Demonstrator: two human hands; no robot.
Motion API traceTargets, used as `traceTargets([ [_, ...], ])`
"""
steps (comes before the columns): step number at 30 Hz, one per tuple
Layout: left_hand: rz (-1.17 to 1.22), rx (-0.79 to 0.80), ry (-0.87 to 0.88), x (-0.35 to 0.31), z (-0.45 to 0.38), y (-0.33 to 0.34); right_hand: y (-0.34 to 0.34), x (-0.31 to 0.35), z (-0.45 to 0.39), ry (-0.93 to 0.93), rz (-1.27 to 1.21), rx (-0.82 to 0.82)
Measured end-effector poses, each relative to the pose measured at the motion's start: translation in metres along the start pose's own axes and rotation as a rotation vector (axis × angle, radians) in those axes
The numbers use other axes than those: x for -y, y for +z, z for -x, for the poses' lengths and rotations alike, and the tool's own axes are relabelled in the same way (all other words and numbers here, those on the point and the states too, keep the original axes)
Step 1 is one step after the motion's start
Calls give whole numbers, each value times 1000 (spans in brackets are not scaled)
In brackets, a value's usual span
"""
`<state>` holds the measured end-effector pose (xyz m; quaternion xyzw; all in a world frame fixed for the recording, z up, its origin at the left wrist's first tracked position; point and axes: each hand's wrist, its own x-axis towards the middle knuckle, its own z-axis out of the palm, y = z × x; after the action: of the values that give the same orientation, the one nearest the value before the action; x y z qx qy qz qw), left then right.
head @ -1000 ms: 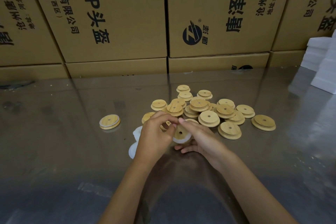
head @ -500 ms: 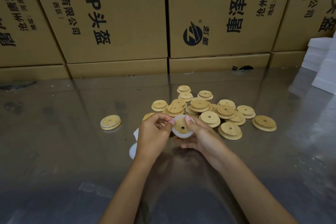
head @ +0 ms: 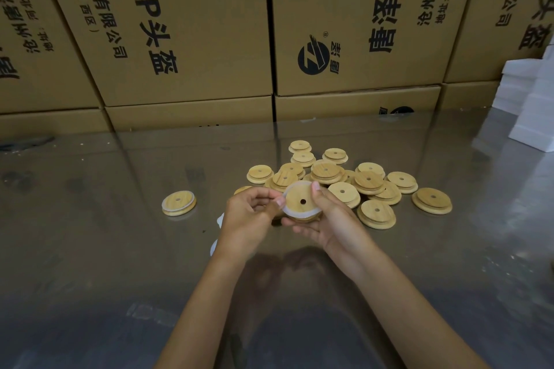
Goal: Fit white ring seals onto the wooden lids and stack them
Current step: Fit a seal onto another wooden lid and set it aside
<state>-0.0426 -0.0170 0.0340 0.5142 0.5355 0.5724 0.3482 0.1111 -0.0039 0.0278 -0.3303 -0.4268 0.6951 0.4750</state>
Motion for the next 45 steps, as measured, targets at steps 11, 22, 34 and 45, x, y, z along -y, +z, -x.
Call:
traceTargets([
  [11, 23, 58, -16, -1, 4, 13, 0, 5, -1, 5, -251, -73],
  [22, 37, -7, -46, 2, 11, 21, 3, -3, -4, -73, -58, -80],
  [34, 71, -115, 54, 1, 9, 16, 1, -6, 1, -93, 266, -114],
  [45, -157, -59, 216, 4, 9, 14, 3, -6, 0, -151, 432, -106],
])
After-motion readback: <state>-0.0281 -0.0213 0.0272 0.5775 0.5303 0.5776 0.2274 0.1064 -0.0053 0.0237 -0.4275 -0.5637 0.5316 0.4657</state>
